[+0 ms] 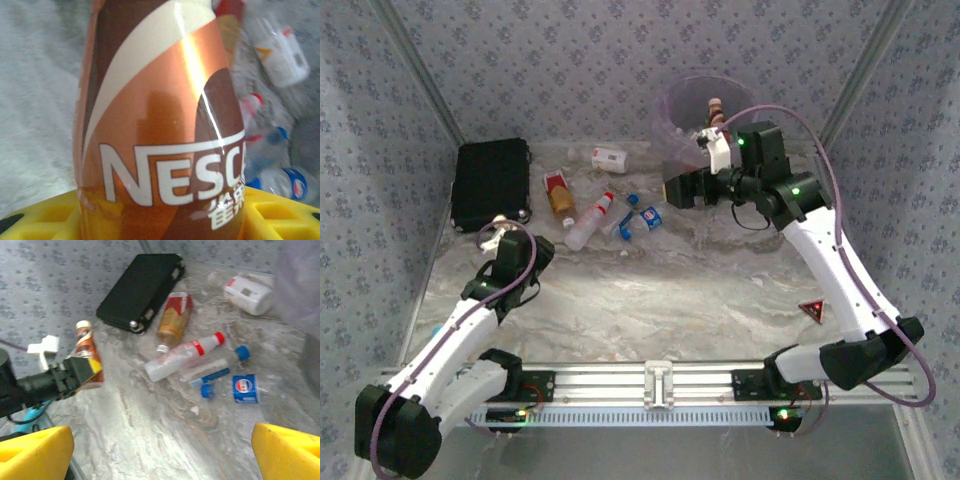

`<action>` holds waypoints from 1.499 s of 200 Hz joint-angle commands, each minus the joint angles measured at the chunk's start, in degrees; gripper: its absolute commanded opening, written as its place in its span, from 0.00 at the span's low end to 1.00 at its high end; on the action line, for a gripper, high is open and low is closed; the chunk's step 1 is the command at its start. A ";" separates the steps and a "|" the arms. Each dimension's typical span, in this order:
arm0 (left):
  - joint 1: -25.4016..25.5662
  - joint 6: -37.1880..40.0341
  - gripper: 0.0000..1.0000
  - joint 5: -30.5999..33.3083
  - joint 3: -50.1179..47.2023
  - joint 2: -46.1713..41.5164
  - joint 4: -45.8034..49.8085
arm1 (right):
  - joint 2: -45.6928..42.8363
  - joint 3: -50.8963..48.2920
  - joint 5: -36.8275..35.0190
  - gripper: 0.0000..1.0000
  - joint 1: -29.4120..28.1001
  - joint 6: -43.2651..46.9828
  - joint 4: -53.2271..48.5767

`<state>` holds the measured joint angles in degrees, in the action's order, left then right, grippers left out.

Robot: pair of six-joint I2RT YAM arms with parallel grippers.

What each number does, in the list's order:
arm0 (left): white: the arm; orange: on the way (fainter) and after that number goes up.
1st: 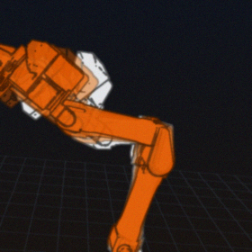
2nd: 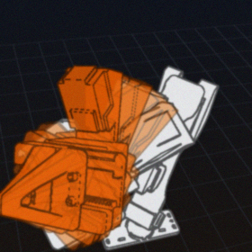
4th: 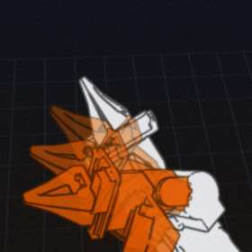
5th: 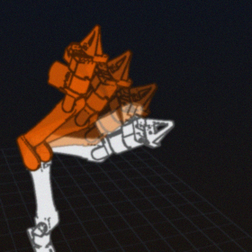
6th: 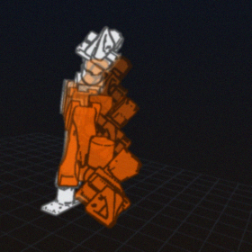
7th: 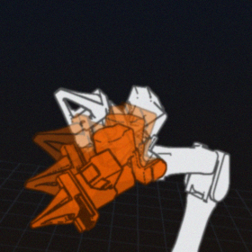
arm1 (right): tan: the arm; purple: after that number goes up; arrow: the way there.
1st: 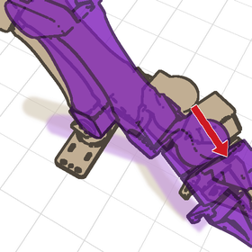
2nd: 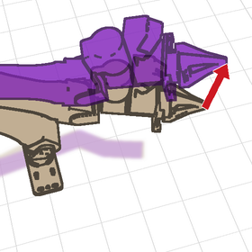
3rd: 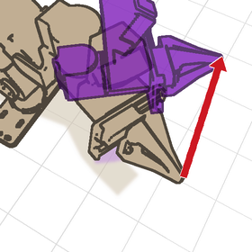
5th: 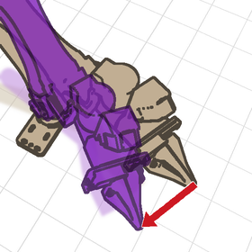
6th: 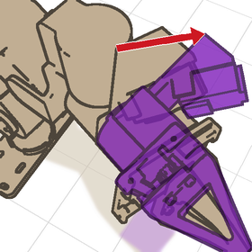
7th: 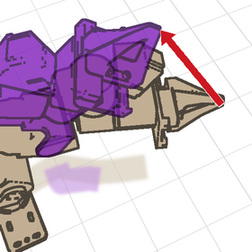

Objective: Put the plastic bottles in the bin

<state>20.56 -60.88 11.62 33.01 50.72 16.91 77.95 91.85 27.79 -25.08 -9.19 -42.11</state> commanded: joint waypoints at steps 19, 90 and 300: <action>-0.42 13.65 0.00 -23.71 1.46 5.16 -21.61 | 4.21 -1.09 6.91 0.93 -3.26 -5.66 7.37; 3.44 23.77 0.00 -47.41 6.18 12.12 -31.90 | 17.82 2.38 17.02 0.94 -8.09 -10.17 15.61; 8.71 26.55 0.93 -45.08 11.97 16.64 -31.53 | 22.37 7.30 18.51 0.41 -7.94 -12.41 16.63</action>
<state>29.06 -35.42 -36.32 42.74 68.64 -16.32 102.98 95.44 47.53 -33.45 -23.86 -22.81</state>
